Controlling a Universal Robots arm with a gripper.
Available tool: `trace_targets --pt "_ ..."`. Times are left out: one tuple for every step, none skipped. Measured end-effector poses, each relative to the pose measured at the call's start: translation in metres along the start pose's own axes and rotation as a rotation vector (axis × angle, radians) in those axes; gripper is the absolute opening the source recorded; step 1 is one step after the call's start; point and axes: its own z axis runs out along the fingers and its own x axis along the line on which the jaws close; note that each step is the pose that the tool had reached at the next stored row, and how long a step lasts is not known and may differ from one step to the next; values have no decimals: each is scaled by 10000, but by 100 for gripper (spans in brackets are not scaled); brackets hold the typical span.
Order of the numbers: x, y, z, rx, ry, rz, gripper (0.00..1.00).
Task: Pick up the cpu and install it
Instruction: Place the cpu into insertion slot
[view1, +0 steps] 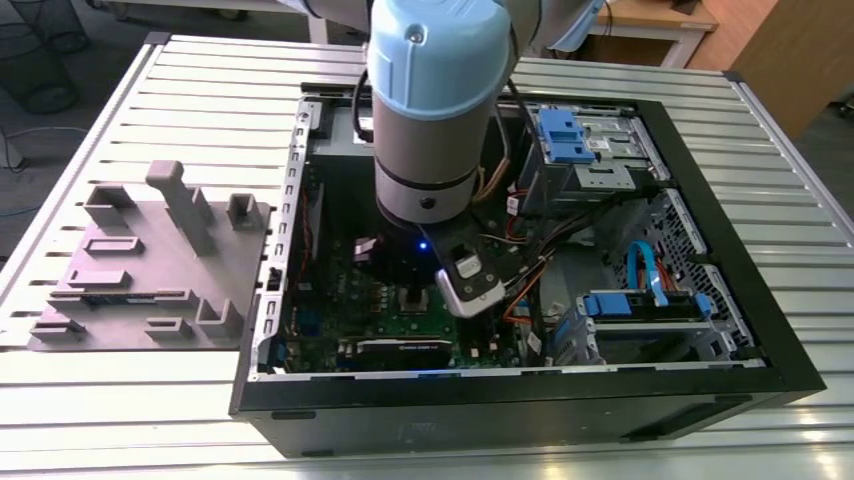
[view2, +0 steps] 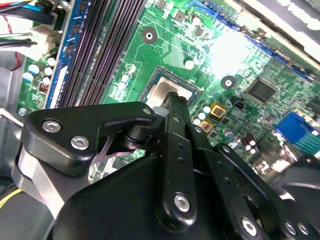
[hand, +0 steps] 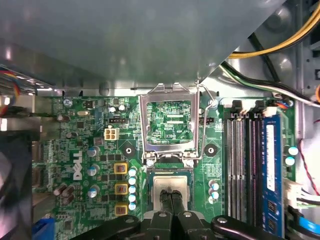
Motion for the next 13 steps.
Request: trace_targets --pt "-1 1 -24 -1 -1 0 11" --pt "-1 2 -51 -1 -1 0 11" --pt "-2 3 -79 0 0 0 11" --pt "-2 4 -107 0 0 0 11" --pt "-3 5 -133 -2 -1 0 11" --pt "-3 6 -160 -1 -1 0 11" --pt "-4 7 -189 0 0 0 11" --pt "-4 8 -219 1 0 0 11" --pt "-5 9 -250 0 0 0 11" --pt "-6 10 -277 0 0 0 11" --pt "-6 11 -303 1 0 0 11" --pt "-7 12 -322 0 0 0 11" --pt "-7 12 -327 0 0 0 11"
